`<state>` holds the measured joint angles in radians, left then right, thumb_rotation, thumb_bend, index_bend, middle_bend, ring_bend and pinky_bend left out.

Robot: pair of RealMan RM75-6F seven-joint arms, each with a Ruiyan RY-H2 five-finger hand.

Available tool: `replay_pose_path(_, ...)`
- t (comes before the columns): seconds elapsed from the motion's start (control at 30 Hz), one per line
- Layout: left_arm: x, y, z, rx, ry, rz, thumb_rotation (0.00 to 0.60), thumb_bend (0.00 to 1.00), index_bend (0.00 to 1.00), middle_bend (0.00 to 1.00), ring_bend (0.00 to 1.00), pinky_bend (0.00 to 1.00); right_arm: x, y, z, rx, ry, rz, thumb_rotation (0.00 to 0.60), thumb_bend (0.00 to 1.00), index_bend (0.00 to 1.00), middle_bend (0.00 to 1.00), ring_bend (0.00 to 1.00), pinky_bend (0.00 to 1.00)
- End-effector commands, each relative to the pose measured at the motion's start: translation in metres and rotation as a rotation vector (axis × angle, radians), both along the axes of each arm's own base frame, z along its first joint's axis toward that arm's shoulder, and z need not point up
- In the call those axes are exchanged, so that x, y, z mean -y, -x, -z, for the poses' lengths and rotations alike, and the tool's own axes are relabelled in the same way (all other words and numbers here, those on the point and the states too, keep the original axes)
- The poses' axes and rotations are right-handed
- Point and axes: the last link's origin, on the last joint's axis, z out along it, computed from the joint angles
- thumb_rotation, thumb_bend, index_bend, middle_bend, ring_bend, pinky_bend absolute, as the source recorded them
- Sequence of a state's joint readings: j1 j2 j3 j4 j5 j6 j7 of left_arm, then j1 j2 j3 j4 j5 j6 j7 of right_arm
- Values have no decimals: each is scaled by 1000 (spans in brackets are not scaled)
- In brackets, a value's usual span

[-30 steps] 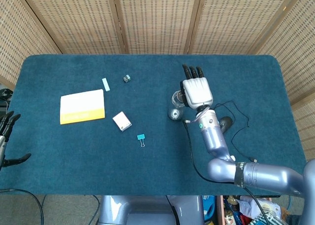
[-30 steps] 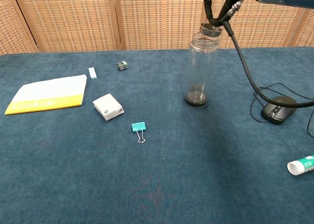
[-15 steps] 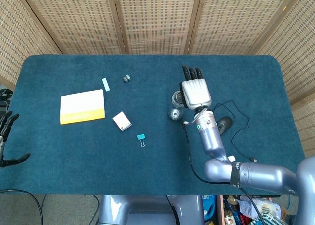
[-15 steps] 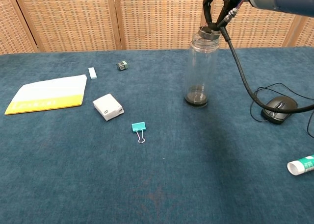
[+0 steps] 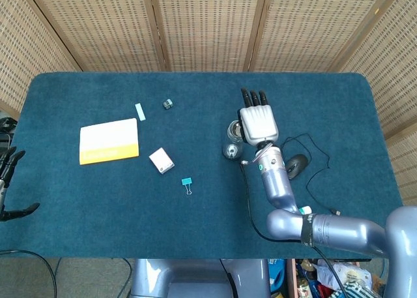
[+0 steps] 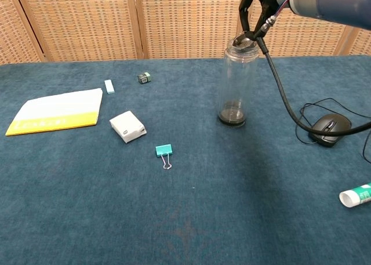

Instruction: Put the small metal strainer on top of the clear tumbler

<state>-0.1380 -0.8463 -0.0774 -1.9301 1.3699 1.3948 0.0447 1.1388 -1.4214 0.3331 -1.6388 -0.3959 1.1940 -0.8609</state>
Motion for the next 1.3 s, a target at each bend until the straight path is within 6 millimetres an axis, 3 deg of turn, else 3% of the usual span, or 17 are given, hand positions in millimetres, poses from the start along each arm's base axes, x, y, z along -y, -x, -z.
replay_pose_path(0.03,0,0,0,1,0,0,600,78,0,0,0,0,0,0,1,0,-3,3,600,622,696,0,0,0)
replay_pose_path(0.7,0,1,-1,2,1,-1,600,79,0,0,0,0,-1,-5,3,31,-11,5,600,622,695,0,0,0)
replay_pose_path(0.77,0,1,-1,2,1,-1,600,79,0,0,0,0,-1,-5,3,31,-14,9,600,622,638,0,0,0)
replay_pose_path(0.93,0,1,-1,2,1,0,600,78,0,0,0,0,-2,-6,3,34,-22,4,600,589,211,0,0,0)
replay_pose_path(1.03,0,0,-1,2,1,1,600,79,0,0,0,0,-3,-7,1,28,-23,-12,600,501,68,0,0,0)
replay_pose_path(1.13,0,0,-1,2,1,0,600,79,0,0,0,0,-4,-7,-1,22,-21,-21,600,483,9,0,0,0)
replay_pose_path(1.3,0,0,-1,3,2,1,600,78,0,0,0,0,-6,-8,-4,11,-21,-22,600,476,0,0,0,0)
